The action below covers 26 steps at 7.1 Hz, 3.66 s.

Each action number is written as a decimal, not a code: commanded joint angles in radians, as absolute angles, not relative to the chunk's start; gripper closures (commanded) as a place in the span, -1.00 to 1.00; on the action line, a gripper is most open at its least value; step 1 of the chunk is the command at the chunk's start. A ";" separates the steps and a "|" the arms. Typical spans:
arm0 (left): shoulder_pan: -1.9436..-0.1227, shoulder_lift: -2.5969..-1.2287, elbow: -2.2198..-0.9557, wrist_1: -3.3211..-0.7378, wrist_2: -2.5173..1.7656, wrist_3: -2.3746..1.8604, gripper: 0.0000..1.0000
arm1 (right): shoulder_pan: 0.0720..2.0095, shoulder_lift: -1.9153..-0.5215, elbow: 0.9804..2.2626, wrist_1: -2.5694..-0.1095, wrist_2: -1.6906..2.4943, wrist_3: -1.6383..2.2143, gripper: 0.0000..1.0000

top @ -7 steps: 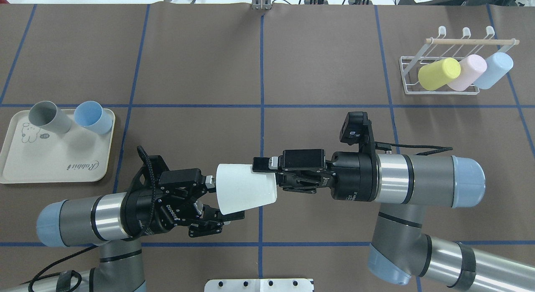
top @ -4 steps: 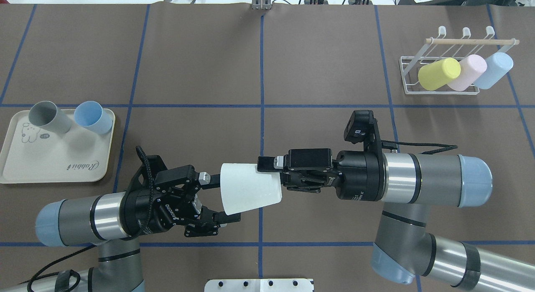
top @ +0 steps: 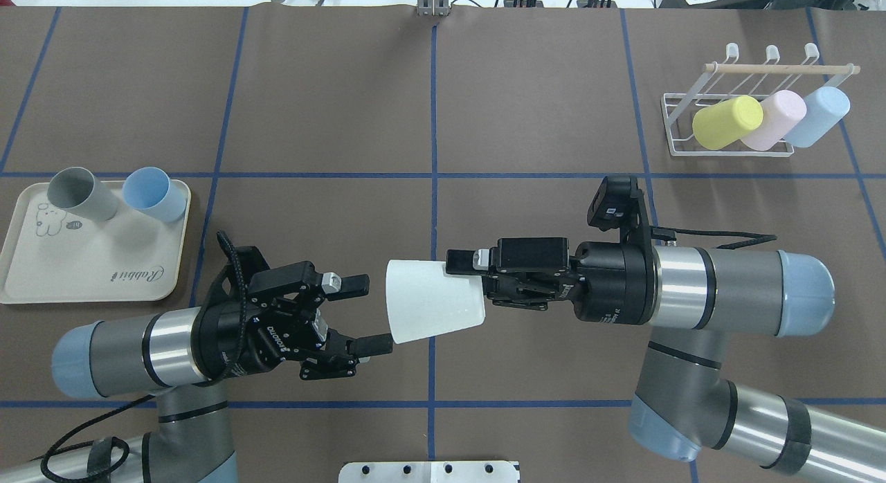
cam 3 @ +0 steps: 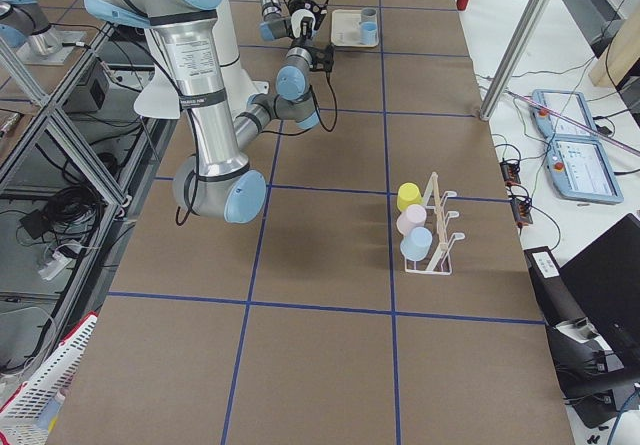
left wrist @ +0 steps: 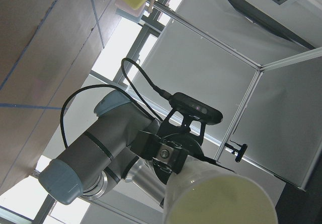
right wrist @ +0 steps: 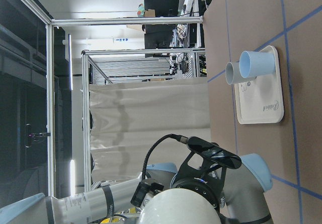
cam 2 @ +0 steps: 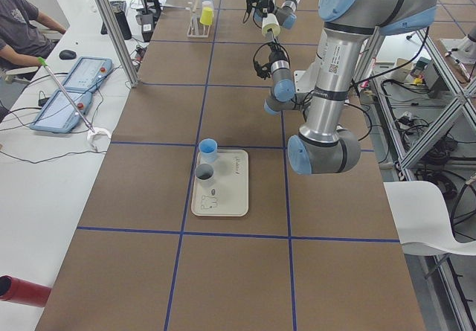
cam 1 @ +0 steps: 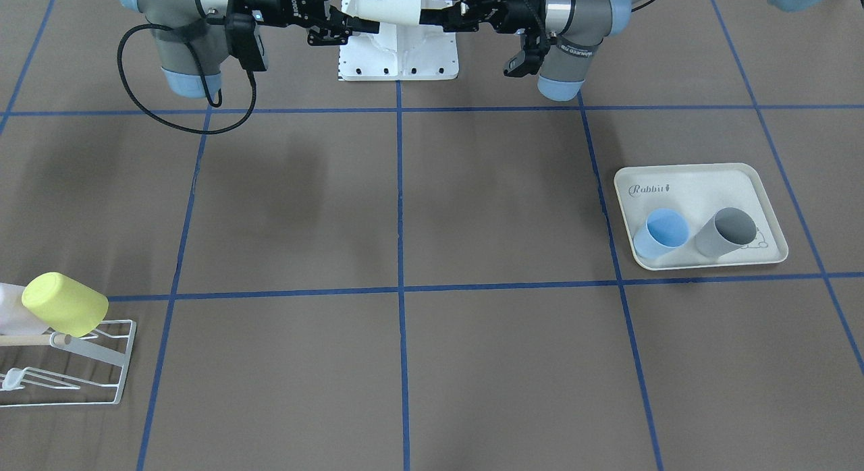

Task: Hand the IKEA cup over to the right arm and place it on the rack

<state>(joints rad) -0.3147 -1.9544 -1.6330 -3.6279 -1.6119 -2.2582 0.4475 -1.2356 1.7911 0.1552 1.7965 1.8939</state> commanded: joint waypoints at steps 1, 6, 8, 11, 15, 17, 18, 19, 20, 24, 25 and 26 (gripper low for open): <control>-0.417 -1.953 -1.626 -3.608 -1.621 -2.258 -1.00 | 0.500 -1.255 1.783 0.144 1.812 1.863 0.20; -0.563 -1.960 -1.782 -3.148 -1.710 -2.033 -1.00 | 0.742 -1.241 1.767 -0.157 1.950 1.732 0.30; -0.617 -1.962 -1.902 -2.850 -1.764 -1.886 -1.00 | 0.912 -1.175 1.769 -0.362 2.148 1.650 0.29; -0.733 -1.960 -1.948 -2.555 -1.807 -1.713 -1.00 | 1.103 -1.152 1.784 -0.686 2.344 1.431 0.30; -0.906 -1.957 -1.983 -2.190 -1.960 -1.404 -1.00 | 1.230 -1.166 1.851 -0.990 2.345 1.228 0.30; -1.015 -1.953 -1.985 -2.078 -2.067 -1.306 -1.00 | 1.305 -1.164 1.861 -1.276 2.336 0.863 0.30; -1.058 -1.953 -1.990 -2.022 -2.091 -1.211 -1.00 | 1.328 -1.167 1.859 -1.405 2.323 0.674 0.30; -1.107 -1.951 -1.990 -1.944 -2.121 -1.110 -1.00 | 1.338 -1.172 1.856 -1.525 2.281 0.511 0.30; -1.159 -1.951 -1.996 -1.824 -2.143 -0.944 -1.00 | 1.342 -1.175 1.847 -1.598 2.258 0.385 0.31; -1.218 -1.876 -2.008 -1.494 -2.143 -0.519 -1.00 | 1.439 -1.090 1.544 -1.635 2.258 0.135 0.46; -1.218 -1.852 -2.009 -1.497 -2.146 -0.517 -1.00 | 1.456 -1.019 1.438 -1.640 2.287 0.114 0.49; -1.216 -1.829 -2.005 -1.497 -2.149 -0.509 -1.00 | 1.498 -0.932 1.285 -1.640 2.346 0.079 0.54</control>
